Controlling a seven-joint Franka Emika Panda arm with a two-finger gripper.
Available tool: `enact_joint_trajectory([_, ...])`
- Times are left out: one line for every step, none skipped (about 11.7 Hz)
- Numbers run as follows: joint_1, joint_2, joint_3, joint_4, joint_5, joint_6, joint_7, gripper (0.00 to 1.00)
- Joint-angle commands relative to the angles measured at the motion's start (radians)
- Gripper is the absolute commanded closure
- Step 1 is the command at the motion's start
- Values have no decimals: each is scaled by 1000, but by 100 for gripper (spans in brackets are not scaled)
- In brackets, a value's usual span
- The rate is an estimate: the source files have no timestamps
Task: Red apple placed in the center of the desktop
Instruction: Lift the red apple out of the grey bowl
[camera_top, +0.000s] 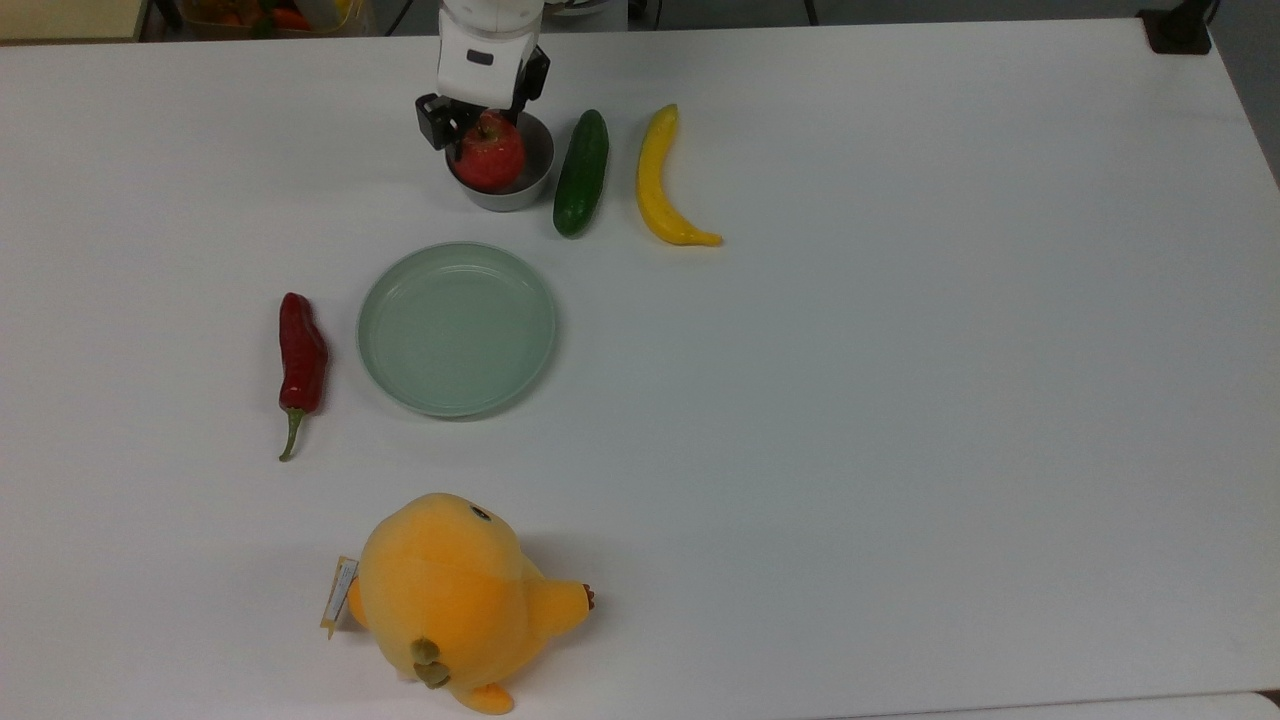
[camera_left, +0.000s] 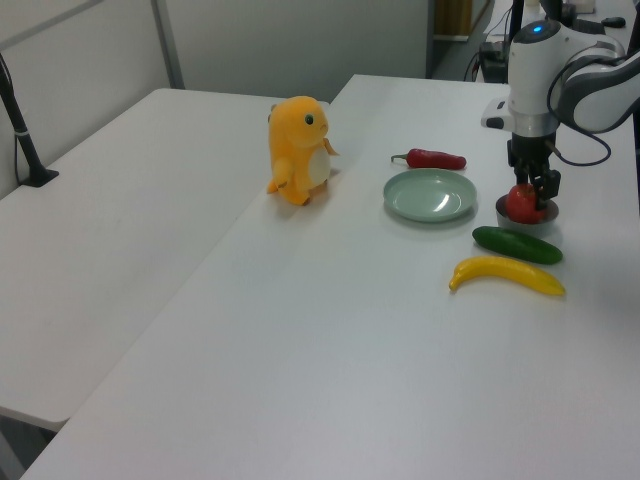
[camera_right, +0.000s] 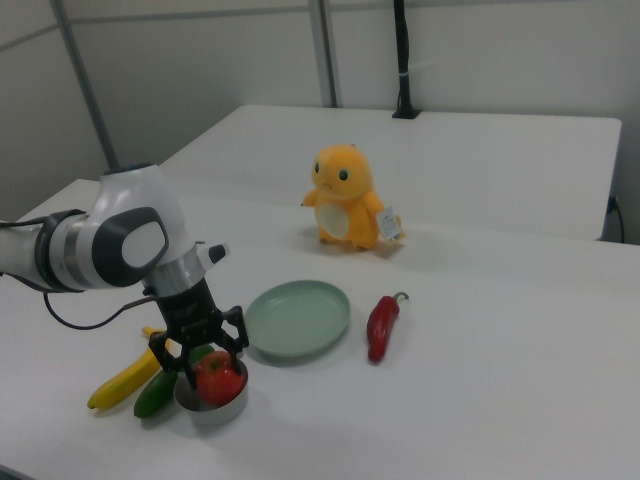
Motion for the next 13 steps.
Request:
enact_joint_trajectory([9, -53, -2, 60, 3, -107, 25, 100])
enact_joint_trajectory([10, -68, -2, 89, 12, -170, 25, 100])
enact_joint_trajectory([18, -71, -1, 141, 47, -237, 23, 100])
enact_joint_trajectory([18, -70, -2, 216, 100, -308, 14, 100])
enact_joint_trajectory([18, -62, -2, 292, 151, -372, 13, 100])
enact_joint_trajectory([16, -53, -2, 369, 194, -432, 13, 100])
enact_joint_trajectory([16, -29, -2, 455, 225, -503, 13, 100])
enact_joint_trajectory([18, 3, -2, 536, 260, -560, 16, 100])
enact_joint_trajectory([20, 34, -2, 602, 292, -580, 25, 100])
enact_joint_trajectory([36, 63, -2, 655, 299, -592, 48, 100])
enact_joint_trajectory([56, 92, -2, 693, 299, -585, 116, 100])
enact_joint_trajectory([73, 134, -2, 735, 300, -576, 185, 100])
enact_joint_trajectory([84, 186, -2, 785, 305, -573, 250, 100])
